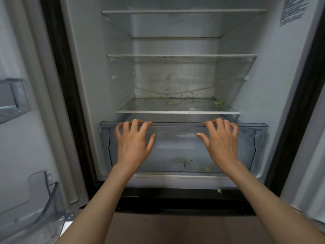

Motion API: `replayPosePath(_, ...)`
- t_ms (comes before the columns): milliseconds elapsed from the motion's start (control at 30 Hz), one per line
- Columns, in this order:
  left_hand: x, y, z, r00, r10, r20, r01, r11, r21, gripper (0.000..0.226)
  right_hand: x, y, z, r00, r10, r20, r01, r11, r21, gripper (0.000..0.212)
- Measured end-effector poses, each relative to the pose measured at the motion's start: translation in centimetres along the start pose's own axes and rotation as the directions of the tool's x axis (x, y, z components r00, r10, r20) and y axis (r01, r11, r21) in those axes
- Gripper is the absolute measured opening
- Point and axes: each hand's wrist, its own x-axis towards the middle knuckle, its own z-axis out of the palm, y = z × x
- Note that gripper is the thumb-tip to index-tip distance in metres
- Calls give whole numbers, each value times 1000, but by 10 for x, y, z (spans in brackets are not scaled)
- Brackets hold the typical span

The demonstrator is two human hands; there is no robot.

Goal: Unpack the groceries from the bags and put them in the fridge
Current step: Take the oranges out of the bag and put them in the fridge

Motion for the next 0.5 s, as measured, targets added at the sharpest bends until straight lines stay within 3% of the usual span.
replayPosePath(300,-10,-1,-6,1000,-13,-1,13,999,-51,43,-9,-6,-9,999,36,20,-36,999,22,35)
replayPosePath(500,-22,-11,-8,988,70,136,-57,994,-96,55,-32,-13,-11,994,34,101,-43,995,95,52)
